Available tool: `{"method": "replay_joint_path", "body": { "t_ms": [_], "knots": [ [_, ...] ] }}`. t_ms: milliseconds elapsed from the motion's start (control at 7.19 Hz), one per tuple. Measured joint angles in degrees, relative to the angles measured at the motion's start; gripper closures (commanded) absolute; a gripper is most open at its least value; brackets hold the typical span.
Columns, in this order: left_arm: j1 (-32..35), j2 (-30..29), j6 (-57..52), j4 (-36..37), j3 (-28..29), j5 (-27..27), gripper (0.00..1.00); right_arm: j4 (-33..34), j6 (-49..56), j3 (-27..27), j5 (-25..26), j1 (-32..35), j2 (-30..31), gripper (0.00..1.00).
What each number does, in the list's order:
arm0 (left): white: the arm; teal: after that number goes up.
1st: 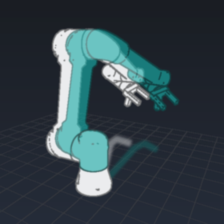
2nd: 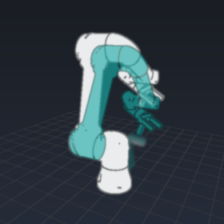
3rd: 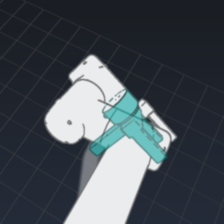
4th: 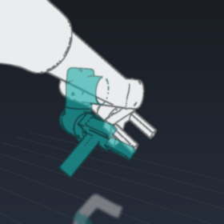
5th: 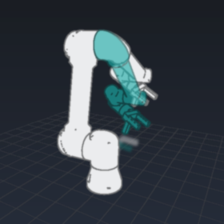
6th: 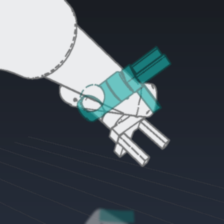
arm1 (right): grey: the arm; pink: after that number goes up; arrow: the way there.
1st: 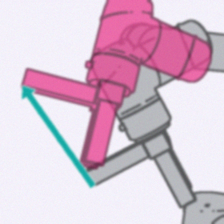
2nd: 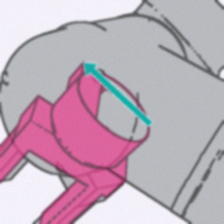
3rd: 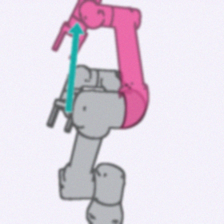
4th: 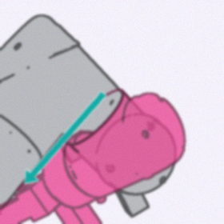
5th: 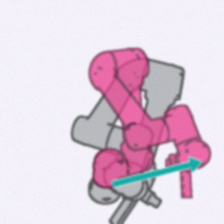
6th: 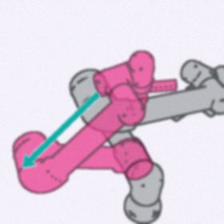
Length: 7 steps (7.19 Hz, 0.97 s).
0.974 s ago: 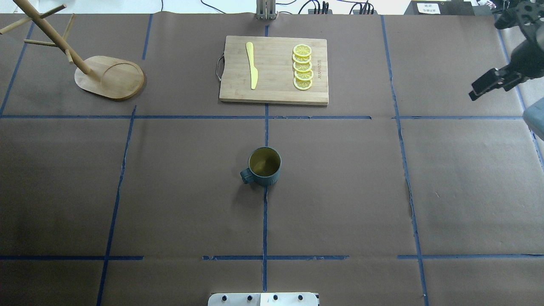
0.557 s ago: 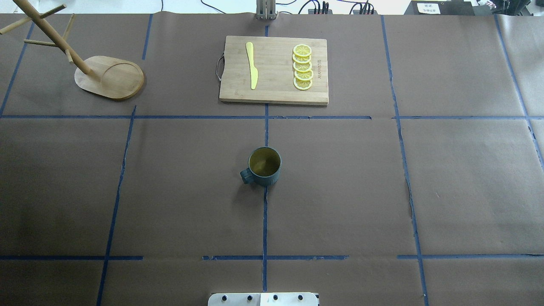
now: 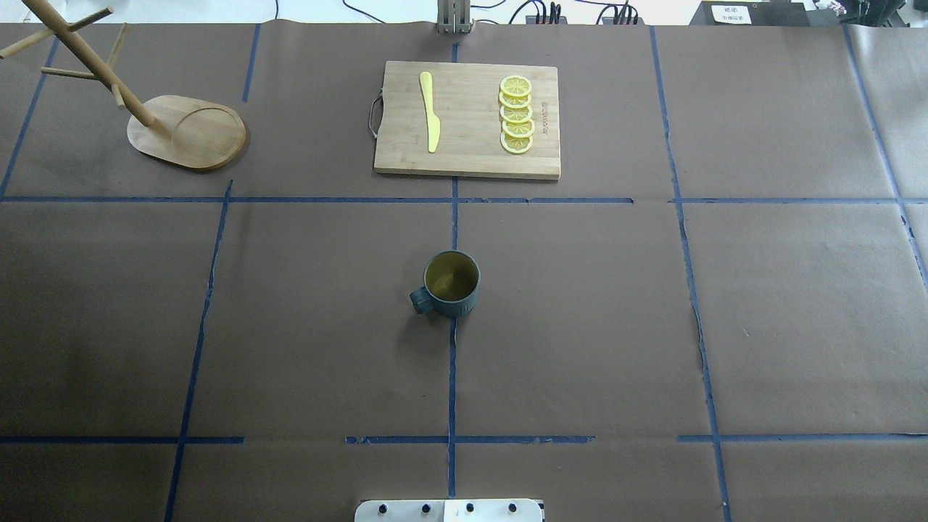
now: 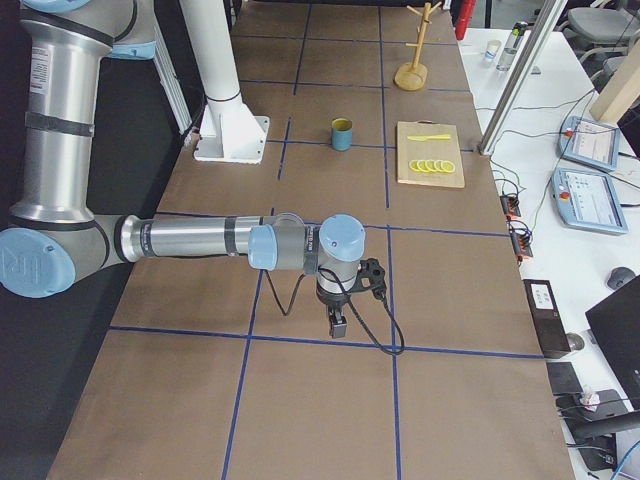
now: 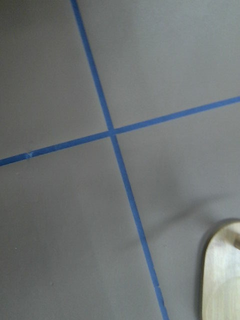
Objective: Hang cup on storage rack
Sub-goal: 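Move the left gripper toward the teal mug's handle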
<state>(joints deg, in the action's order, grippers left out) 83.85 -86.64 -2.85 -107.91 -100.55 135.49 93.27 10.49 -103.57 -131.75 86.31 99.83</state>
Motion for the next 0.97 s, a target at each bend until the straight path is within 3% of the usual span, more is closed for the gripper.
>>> {"method": "replay_joint_path", "body": {
  "t_ms": [418, 696, 974],
  "knots": [
    [-14.94, -8.78, 2.08, -7.49, -0.17, -0.14, 0.0, 0.02, 0.05, -0.05, -0.06, 0.08, 0.11, 0.0],
    [-25.03, -13.73, 10.59, -14.83, 0.88, -0.3, 0.0, -0.01, 0.06, -0.04, -0.07, 0.08, 0.1, 0.0],
    [-32.22, -18.53, 16.9, -23.47, 1.23, -5.27, 0.0, -0.02, 0.04, 0.02, -0.01, 0.08, 0.1, 0.0]
  ]
}}
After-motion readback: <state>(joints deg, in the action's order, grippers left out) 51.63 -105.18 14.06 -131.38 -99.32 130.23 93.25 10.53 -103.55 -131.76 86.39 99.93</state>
